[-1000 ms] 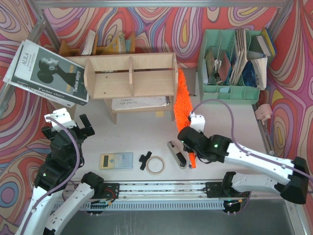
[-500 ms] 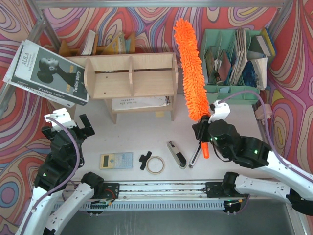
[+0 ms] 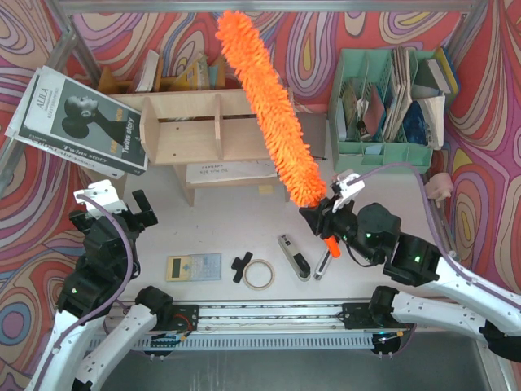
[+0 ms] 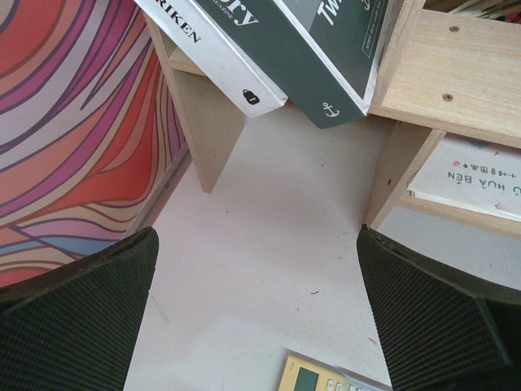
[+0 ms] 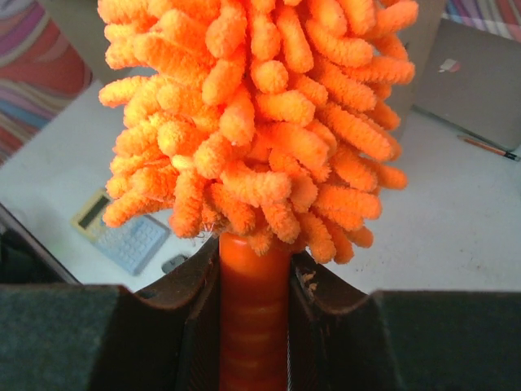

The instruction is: Dust the bookshelf with a duster

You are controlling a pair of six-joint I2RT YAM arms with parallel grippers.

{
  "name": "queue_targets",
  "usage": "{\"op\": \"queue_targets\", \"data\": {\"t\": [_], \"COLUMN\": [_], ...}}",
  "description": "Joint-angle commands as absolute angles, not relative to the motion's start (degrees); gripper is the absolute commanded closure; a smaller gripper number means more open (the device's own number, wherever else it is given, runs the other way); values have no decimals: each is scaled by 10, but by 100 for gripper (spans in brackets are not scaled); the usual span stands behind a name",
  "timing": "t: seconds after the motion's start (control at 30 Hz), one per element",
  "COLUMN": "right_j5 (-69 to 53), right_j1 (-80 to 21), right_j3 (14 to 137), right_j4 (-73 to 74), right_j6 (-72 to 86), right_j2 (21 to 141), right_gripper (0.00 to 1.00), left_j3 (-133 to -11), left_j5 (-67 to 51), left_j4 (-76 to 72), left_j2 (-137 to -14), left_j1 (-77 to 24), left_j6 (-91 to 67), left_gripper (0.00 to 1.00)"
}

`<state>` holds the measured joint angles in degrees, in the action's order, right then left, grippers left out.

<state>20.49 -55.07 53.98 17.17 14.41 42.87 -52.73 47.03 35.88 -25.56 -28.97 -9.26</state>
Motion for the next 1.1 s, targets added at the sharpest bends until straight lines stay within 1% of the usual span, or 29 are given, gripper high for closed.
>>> {"op": "queue_targets", "data": {"t": [0.0, 0.2, 0.53, 0.63, 0.77, 0.93, 1.07], "right_j5": [147, 90, 50, 18, 8, 40, 32], "right_j1": [-549, -549, -562, -572, -607, -664, -678], "right_j3": [484, 407, 370, 359, 348, 337, 347], "right_j4": [53, -26, -51, -43, -25, -18, 11], "right_j6": [80, 28, 7, -7, -19, -24, -21], "right_j2": [396, 375, 414, 422, 445, 482, 509], "right_gripper": [100, 100, 100, 100, 100, 100, 100], "left_j3": [-529, -529, -529, -530, -530, -530, -529], "left_j5": [484, 485, 487, 487, 486, 486, 486], "left_j4": [360, 358, 358, 358, 358, 359, 358], "left_j2": [-256, -259, -255, -256, -257, -259, -258], "left_j1": [-287, -287, -287, -287, -287, -287, -287], "left_j6": [-96, -95, -95, -94, -94, -94, -94], "left_gripper": [1, 1, 2, 1, 2, 2, 2]}}
